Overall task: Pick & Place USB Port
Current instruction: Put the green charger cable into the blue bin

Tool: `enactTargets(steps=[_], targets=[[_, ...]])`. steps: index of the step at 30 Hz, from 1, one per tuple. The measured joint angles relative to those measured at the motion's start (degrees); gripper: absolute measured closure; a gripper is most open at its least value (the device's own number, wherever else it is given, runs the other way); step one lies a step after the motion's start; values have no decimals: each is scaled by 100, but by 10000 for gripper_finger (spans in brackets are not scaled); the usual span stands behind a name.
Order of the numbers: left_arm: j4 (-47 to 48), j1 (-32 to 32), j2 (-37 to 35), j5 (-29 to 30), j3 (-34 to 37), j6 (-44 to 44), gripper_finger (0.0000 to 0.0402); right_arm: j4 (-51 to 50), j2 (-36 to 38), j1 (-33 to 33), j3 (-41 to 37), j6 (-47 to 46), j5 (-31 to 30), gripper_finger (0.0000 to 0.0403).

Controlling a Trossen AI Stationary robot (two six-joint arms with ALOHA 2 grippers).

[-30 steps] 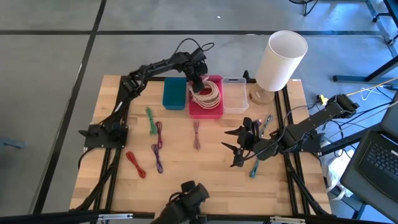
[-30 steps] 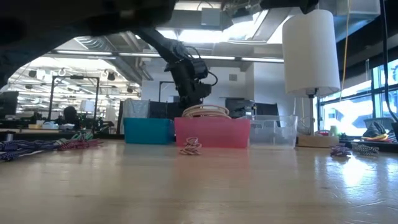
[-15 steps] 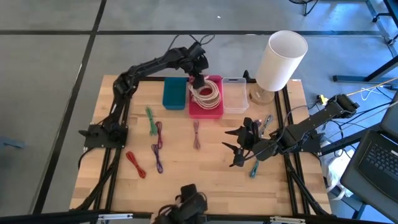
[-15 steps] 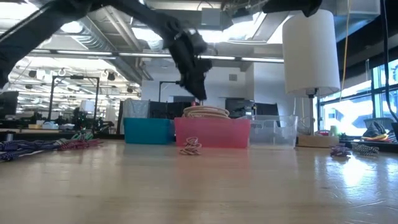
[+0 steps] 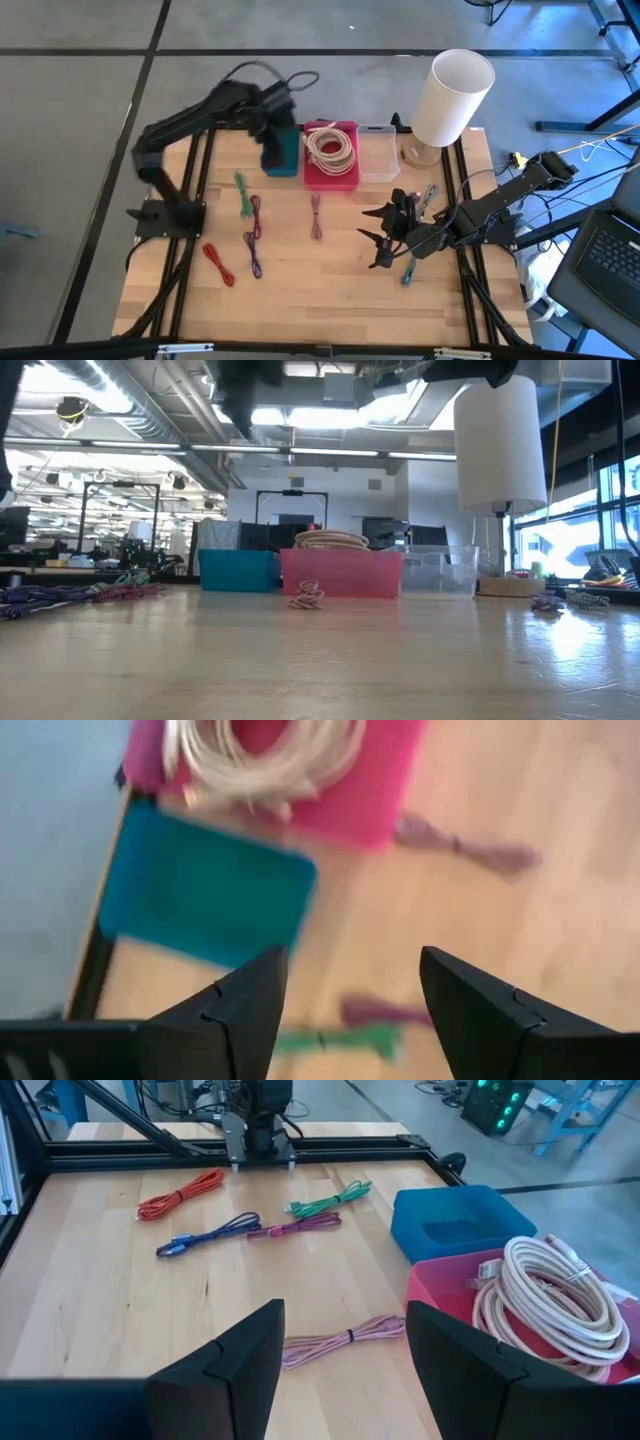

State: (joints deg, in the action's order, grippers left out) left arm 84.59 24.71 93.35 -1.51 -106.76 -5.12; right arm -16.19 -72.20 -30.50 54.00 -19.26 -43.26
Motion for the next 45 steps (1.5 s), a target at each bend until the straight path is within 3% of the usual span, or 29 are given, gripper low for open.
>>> enactTargets(steps=[6,15,19,26,30,35,45], targets=[[-10,-1179,-1610,244,1288,1580,187,-201,-1,-2,0,-7,85,190],[-339,-3151,-3891,2240,3880,5688,203,-221,0,-1,0,16,83,190],[-728,-3605,-4520,2969,4989,6835,210,-207,2,0,0,17,85,190],[-1743,-3694,-4942,3201,6311,7195,215,-137,0,0,0,-7,85,190],[-2018,-3694,-4956,3252,6619,7213,215,-115,-1,0,0,-29,83,190],[-2065,-3584,-4958,3771,6843,7639,215,-118,0,-1,0,-132,83,190],[-2185,-2772,-4956,3186,7311,7608,215,-125,1,0,0,-129,81,190]])
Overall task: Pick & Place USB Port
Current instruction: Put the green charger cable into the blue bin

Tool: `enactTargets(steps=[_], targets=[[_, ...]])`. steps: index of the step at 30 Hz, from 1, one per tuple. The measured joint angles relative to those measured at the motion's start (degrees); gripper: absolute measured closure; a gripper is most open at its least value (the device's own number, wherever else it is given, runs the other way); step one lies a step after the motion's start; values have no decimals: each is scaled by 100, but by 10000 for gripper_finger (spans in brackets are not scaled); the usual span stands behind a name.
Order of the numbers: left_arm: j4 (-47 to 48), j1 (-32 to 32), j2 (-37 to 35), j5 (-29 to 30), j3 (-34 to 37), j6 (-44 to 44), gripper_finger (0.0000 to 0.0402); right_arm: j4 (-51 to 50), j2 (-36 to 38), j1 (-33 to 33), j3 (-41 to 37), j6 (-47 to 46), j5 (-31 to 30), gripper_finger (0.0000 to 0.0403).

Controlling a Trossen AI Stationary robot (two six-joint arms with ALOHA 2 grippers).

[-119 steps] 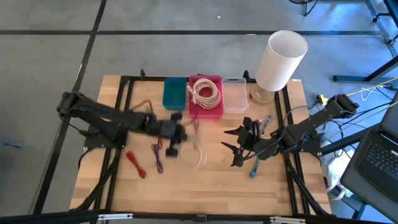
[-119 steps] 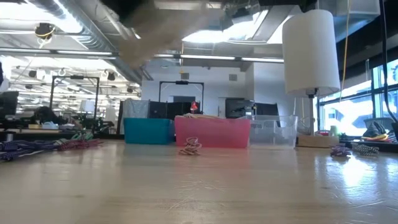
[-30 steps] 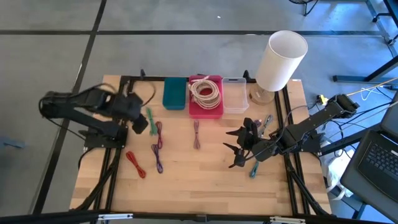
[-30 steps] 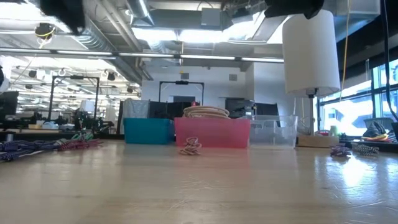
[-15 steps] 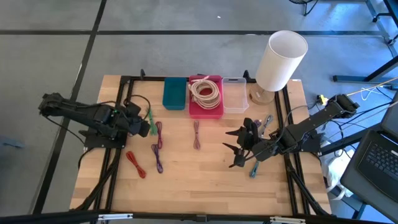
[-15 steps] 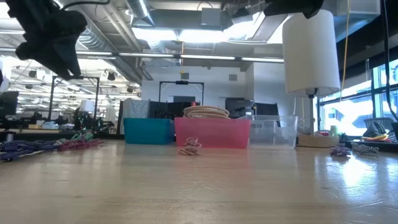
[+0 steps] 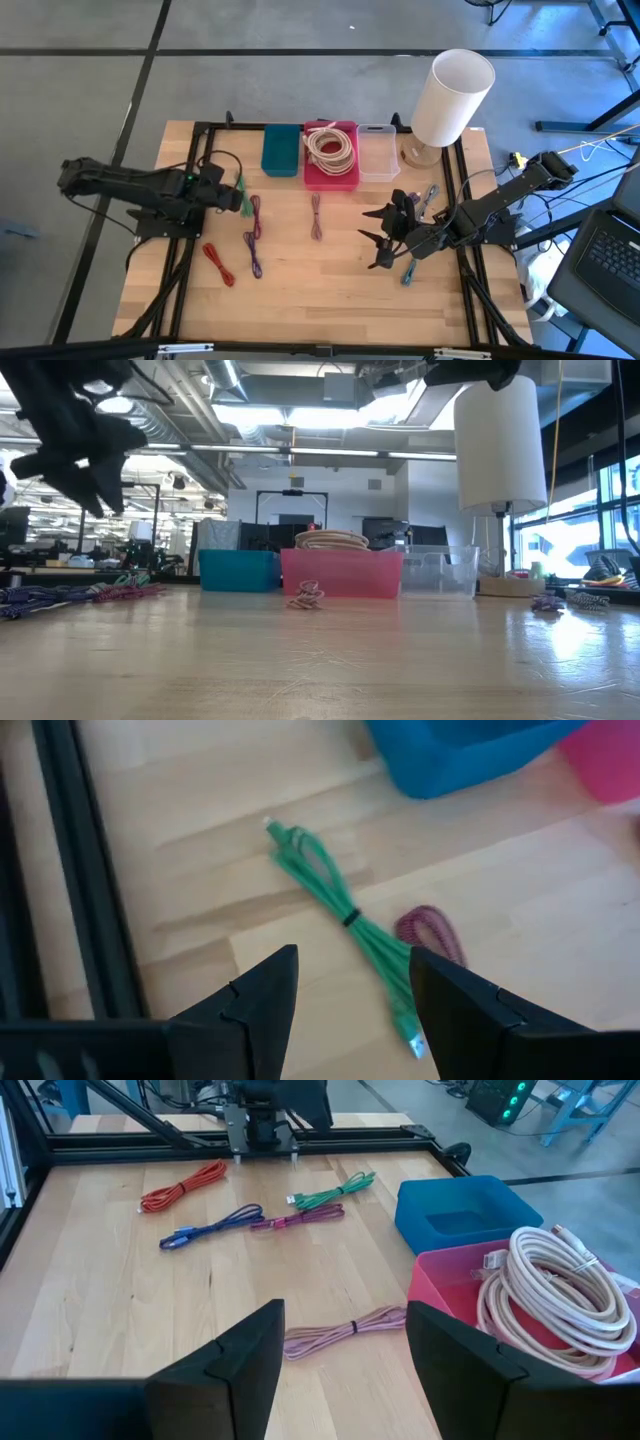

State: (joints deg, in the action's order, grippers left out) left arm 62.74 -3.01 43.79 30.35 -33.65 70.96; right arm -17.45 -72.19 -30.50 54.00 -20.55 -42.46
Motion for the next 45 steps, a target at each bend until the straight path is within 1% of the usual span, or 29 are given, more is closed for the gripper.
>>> enactTargets(steps=[2,8,13,18,24,27,31,33,35,37,40,41,45], targets=[[-239,196,0,-156,105,-166,215,-9,-1,0,0,-1,2,190],[-1259,920,16,-855,442,-1081,215,-7,-1,-1,0,-1,2,189],[-1579,1641,138,-1242,591,-1600,215,-1,1,0,0,-25,2,189],[-2014,2287,386,-1712,960,-1913,215,4,-2,-1,0,-28,1,189],[-3255,2847,775,-2443,1477,-2272,215,6,0,-1,0,-46,2,189],[-3482,3067,1033,-2573,1642,-2356,215,6,-2,0,0,-49,0,189],[-3532,3267,1361,-2573,1671,-2505,219,6,-2,-1,0,-48,0,189],[-3629,3305,1479,-2478,1666,-2738,230,6,-2,0,0,-48,0,189],[-3782,3316,1531,-2370,1685,-2955,255,9,-2,0,0,-46,0,189],[-3903,3319,1536,-2271,1695,-3060,291,25,-2,-2,0,-48,0,189],[-3921,3322,1495,-2148,1709,-3202,361,32,-2,-1,0,-46,0,189],[-3923,3322,1479,-2140,1709,-3240,377,32,-2,-1,0,-49,0,189],[-3695,3322,1318,-2146,1555,-3413,388,34,-2,-1,0,-46,0,189]])
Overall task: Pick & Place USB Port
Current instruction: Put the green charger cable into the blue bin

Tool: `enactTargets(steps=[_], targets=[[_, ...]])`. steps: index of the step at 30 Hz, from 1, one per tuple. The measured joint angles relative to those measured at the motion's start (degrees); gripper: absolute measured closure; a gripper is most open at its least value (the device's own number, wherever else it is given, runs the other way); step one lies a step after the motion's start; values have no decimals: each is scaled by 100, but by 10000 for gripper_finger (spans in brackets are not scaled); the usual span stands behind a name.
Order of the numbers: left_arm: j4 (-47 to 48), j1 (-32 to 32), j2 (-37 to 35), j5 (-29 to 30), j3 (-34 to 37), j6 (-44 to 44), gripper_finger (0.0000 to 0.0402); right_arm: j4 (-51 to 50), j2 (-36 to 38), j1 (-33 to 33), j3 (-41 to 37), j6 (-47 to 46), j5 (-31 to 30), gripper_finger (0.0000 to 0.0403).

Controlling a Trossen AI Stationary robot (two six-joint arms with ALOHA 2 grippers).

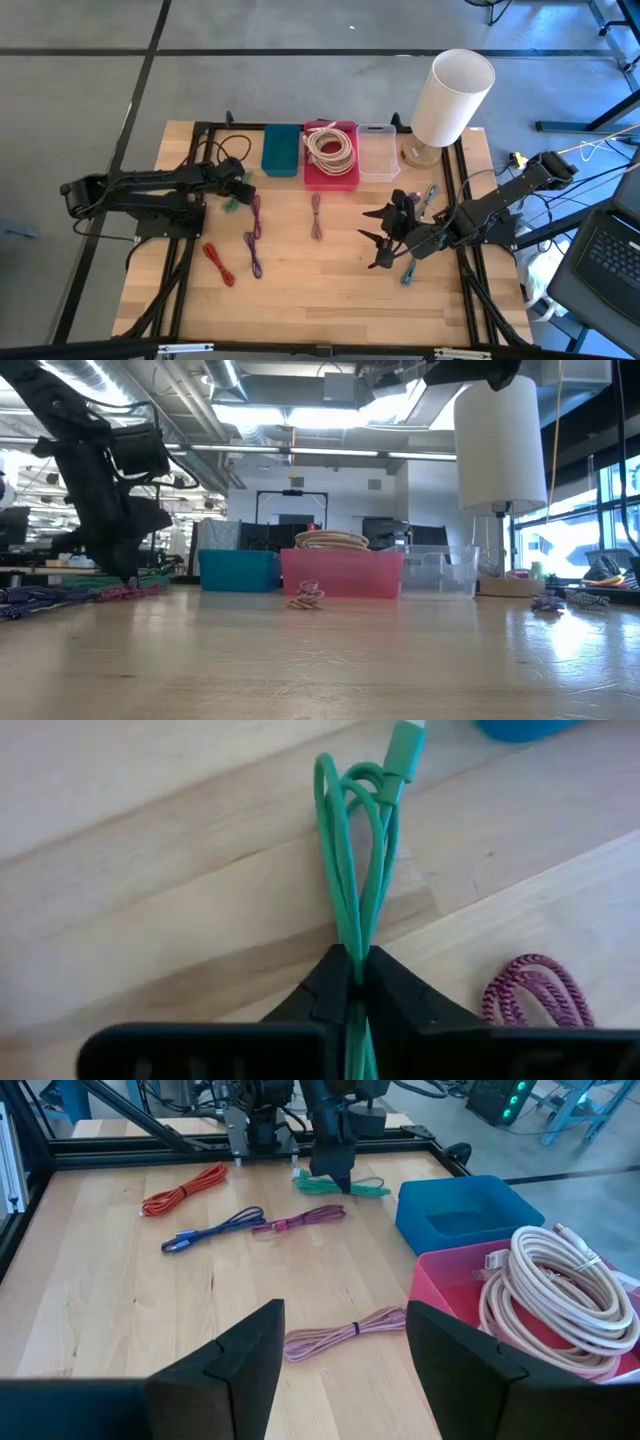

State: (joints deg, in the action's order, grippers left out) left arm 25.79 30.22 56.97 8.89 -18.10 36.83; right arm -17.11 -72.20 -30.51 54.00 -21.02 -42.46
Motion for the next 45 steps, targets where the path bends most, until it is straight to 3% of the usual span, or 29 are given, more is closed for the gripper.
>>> enactTargets(steps=[7,13,16,24,31,38,45], targets=[[541,-2,-554,-8,-1314,-612,391,-3,0,-1,-2,0,0,189],[527,-2,-631,406,-2809,-1165,391,-4,0,1,-2,34,-2,189],[519,41,-308,554,-3485,-1348,391,-3,0,1,-2,48,-2,189],[1120,453,1224,39,-4968,-1548,391,-6,0,1,-2,-74,0,189],[1207,1090,2486,-964,-5072,-1424,391,-6,0,1,-2,-111,1,189],[1296,1393,3601,-1174,-5071,-1405,392,-65,0,-10,-2,-271,47,189],[1072,1366,4266,-1359,-5071,-1405,392,-91,0,-10,-2,-292,48,190]])
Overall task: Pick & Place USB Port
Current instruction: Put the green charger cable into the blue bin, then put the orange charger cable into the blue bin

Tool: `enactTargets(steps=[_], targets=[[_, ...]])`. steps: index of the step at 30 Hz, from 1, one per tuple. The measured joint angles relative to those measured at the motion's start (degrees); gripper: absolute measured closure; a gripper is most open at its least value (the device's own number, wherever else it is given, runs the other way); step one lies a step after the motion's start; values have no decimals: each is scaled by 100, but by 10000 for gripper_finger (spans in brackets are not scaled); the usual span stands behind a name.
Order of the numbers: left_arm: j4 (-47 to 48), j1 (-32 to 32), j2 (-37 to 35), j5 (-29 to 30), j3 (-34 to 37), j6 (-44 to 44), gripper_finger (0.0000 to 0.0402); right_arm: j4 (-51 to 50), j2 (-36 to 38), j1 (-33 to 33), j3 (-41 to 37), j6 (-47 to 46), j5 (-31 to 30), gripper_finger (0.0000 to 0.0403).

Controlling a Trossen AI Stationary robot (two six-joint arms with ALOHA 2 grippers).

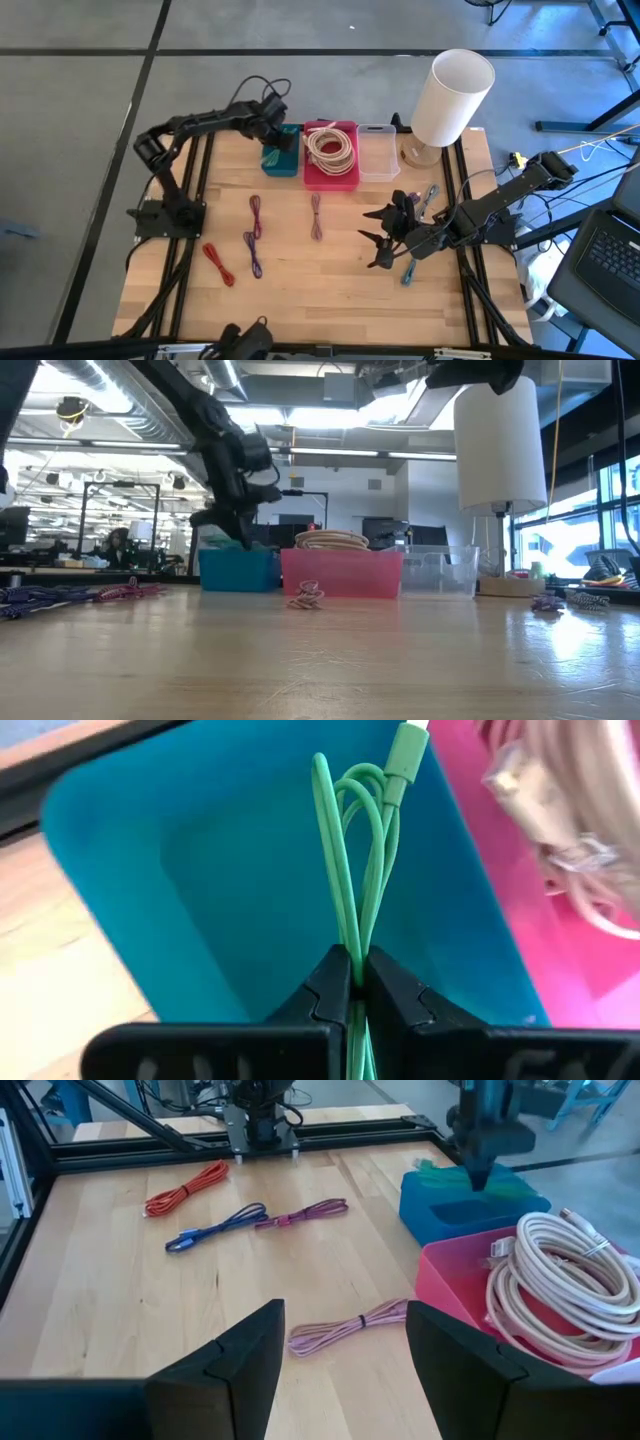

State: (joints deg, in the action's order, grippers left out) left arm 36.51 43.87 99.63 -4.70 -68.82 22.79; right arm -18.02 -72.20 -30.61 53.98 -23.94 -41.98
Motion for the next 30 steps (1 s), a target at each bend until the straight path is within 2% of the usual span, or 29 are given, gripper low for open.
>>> enactTargets(steps=[8,23,27,30], targets=[[-448,44,350,51,0,46,383,4,0,0,0,-12,2,190],[-503,38,383,-133,0,1,292,-10,-2,0,0,-114,20,190],[-263,48,169,-515,0,-214,278,-36,-2,0,0,-114,38,190],[216,-42,-293,-537,-2,-418,275,-97,-2,-2,0,-120,129,190]])
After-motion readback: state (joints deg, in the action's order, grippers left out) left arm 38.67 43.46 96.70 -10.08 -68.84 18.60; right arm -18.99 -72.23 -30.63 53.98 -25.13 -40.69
